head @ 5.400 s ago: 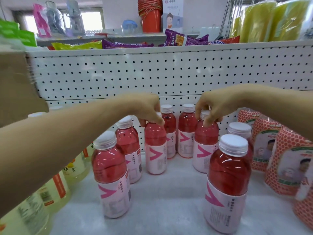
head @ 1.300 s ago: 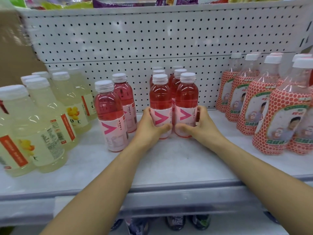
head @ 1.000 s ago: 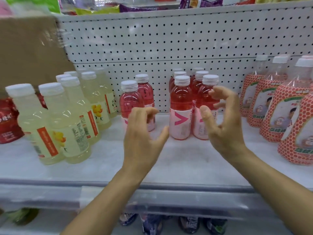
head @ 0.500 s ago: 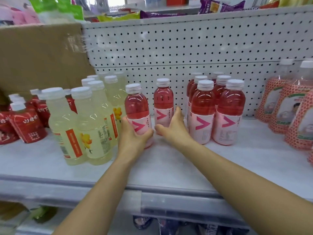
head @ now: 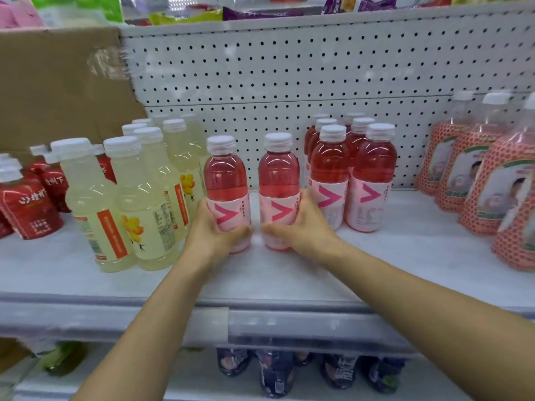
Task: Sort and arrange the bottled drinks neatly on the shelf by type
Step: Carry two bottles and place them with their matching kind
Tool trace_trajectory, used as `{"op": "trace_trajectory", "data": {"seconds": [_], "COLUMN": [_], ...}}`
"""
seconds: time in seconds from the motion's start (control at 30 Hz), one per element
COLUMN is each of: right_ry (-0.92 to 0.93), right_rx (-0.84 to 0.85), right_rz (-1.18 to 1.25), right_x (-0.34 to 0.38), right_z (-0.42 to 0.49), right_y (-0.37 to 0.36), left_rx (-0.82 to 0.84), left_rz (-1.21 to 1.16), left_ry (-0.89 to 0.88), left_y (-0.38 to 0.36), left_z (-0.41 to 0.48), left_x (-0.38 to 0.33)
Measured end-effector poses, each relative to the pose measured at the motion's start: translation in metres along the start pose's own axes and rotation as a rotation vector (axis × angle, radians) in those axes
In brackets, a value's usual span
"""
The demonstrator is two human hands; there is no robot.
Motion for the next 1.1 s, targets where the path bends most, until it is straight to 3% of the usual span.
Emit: {"op": "trace_trajectory", "data": {"seconds": [0.17, 0.43, 1.1], "right_ry": [-0.001, 0.024, 0.047], "right_rx": [0.020, -0.161, -0.212], "right_rz": [0.011, -0.061, -0.103], "right_x": [-0.010, -0.029, -0.033], "right_z": [-0.031, -0.032, -0.028], "right_y": [0.065, 0.160, 0.168], "left_rx": [0.110, 0.201, 0.145], "left_rz": [-0.028, -0.077, -0.037], "left_ry": [0.053, -0.005, -0.040], "left_y": [-0.025, -0.115, -0.126], "left_z": [-0.040, -0.086, -0.095], "left_x": [-0.016, -0.059, -0.078]}}
Point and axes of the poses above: each hand's wrist, its own z-axis towards the middle knuckle, its own y-axis out of the back of the hand, x = y × z, the point moved 9 cm from there along z, towards the middle knuckle, and after that the axes turned 14 degrees about -x, right-handed, at the moved point
